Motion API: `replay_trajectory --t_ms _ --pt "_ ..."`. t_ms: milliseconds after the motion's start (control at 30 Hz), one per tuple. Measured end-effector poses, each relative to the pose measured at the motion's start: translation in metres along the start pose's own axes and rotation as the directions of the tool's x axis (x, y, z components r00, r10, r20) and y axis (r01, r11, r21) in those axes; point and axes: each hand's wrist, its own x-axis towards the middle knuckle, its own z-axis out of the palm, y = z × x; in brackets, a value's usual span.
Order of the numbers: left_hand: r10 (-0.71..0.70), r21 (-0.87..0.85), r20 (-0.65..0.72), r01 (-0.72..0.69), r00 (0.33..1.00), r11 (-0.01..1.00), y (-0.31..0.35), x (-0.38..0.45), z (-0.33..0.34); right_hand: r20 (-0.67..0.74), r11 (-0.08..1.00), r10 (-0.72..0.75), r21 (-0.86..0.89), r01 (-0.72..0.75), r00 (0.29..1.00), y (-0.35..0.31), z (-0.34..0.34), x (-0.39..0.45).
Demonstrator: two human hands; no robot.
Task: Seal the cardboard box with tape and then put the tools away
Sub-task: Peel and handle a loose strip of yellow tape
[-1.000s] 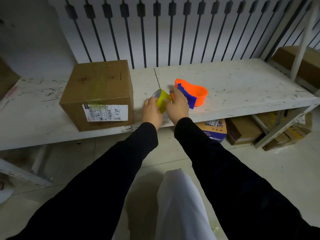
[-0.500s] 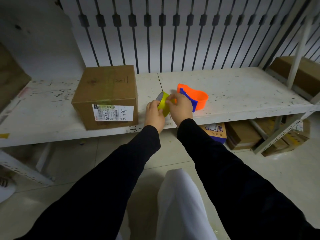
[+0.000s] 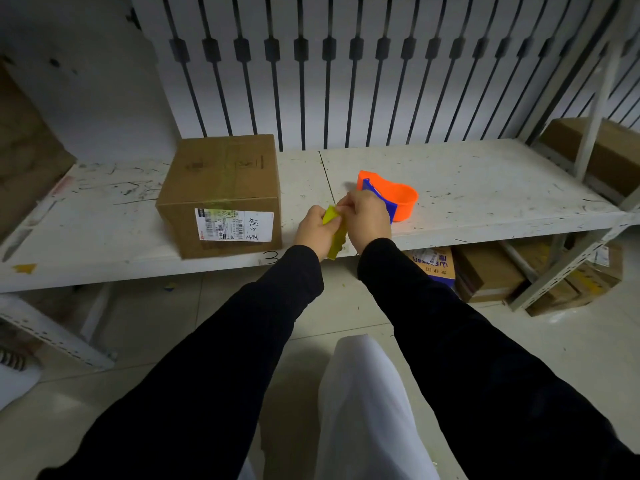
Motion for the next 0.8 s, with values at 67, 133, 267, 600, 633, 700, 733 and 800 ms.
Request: replay_trajectory --t_ms 67,133,267,600,633,700,733,800 --pt "-0.011 -0.003 0.032 0.011 0.999 1.0 0.002 -0.001 0.001 0.008 1.0 0.006 -0.018 -0.006 1.0 0.002 -0.002 -0.001" --pt "-0.024 -0.023 0.057 0.026 0.998 0.999 0.005 -0.001 0.003 -0.017 1.0 0.018 0.003 -0.017 1.0 0.003 -0.007 -0.001" --pt "-0.04 0.069 0.028 0.038 0.999 0.997 0.004 0.0 0.008 -0.013 0.999 -0.05 -0.02 0.05 0.999 0.004 -0.014 -0.005" --pt "-0.076 0.077 -0.089 0.083 0.993 0.994 -0.006 0.002 0.004 0.027 0.99 -0.139 -0.034 0.14 0.99 -0.004 -0.021 -0.004" --pt "-0.039 0.074 -0.089 0.045 0.995 0.996 -0.004 -0.001 0.005 0.027 0.994 -0.111 0.015 0.111 0.993 -0.003 -0.022 -0.003" --pt "0.039 0.099 -0.057 -0.034 0.998 0.995 0.0 -0.003 0.006 0.064 0.993 -0.056 0.111 0.049 0.996 -0.003 -0.025 0.0" --pt "0.059 0.095 -0.047 -0.055 0.997 0.994 0.001 -0.003 0.007 0.089 0.989 -0.044 0.143 0.031 0.995 -0.004 -0.027 0.001" --pt "0.055 0.039 -0.051 -0.053 0.997 0.998 0.002 -0.002 0.005 0.12 0.983 -0.043 0.18 0.021 0.992 -0.006 -0.029 0.003"
